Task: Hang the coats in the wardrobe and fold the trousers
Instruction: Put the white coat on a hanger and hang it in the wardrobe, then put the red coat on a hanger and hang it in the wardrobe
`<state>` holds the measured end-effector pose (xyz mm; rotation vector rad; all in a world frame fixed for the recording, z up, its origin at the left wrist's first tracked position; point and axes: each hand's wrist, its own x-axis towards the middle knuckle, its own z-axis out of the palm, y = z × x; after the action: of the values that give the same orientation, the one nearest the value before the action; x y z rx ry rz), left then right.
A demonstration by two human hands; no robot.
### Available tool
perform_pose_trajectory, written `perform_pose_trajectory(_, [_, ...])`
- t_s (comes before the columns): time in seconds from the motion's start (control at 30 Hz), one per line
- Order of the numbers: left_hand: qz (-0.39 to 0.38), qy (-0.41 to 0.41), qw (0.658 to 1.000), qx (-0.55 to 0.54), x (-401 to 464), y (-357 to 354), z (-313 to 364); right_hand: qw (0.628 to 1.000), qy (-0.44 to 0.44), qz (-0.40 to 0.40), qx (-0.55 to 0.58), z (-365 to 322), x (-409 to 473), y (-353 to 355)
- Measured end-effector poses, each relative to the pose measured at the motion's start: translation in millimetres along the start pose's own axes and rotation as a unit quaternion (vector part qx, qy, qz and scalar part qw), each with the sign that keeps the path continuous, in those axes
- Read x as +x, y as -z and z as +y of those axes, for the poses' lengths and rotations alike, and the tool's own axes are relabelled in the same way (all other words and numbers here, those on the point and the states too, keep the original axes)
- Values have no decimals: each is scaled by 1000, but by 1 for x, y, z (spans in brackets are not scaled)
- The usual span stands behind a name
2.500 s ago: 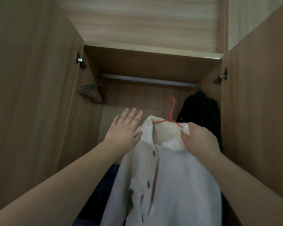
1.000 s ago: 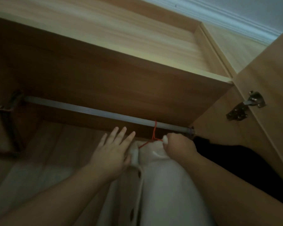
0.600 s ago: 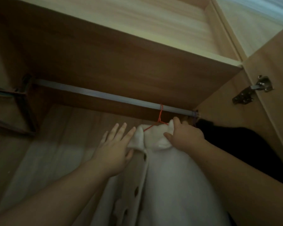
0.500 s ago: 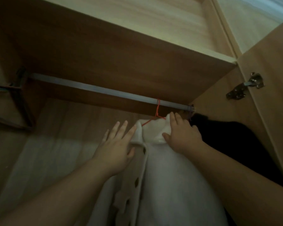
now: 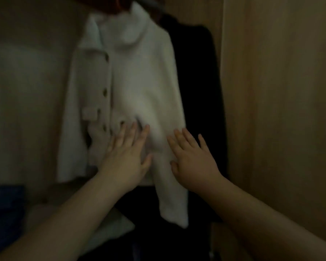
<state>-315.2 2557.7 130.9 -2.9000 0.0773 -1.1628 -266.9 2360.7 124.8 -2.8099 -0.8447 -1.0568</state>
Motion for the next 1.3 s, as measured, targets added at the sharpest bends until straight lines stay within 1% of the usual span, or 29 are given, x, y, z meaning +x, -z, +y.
perform_pose_trajectory(0.1, [-37,-22,998,-37,-48,-32,37,998,-41,-44,32,11,-87,-9])
perform_pose_trajectory(0.2, [-94,-46,992,-65,-105,-51,86,991,-101,-74,49,20,-178,-11])
perform_pose_trajectory(0.27, [-129,-58,986,-88,-142,-54,124,985,-138,-92,53,24,-238,-7])
perform_pose_trajectory(0.37, [-184,-66,972,-133,-199,-50,185,976,-168,-134,45,27,-333,2])
perform_pose_trajectory(0.43, [-217,-67,961,-159,-237,-47,228,968,-203,-143,38,34,-396,12])
perform_pose_trajectory(0.5, [-248,-83,949,-175,-272,-43,277,953,-257,-159,31,52,-460,27])
perform_pose_trajectory(0.63, [-305,-148,921,-190,-339,-43,386,915,-353,-198,6,104,-590,75])
perform_pose_trajectory(0.8, [-345,-218,889,-207,-404,-31,529,877,-426,-220,-45,159,-736,147])
perform_pose_trajectory(0.9, [-350,-263,870,-228,-425,-17,603,848,-473,-234,-52,181,-801,179])
perform_pose_trajectory(1.0, [-350,-284,859,-244,-440,-6,663,829,-511,-224,-51,195,-848,202])
perform_pose_trajectory(1.2, [-362,-343,833,-240,-457,-7,746,790,-573,-210,-61,222,-909,223])
perform_pose_trajectory(1.3, [-366,-358,822,-251,-461,-14,781,782,-584,-209,-60,237,-932,223])
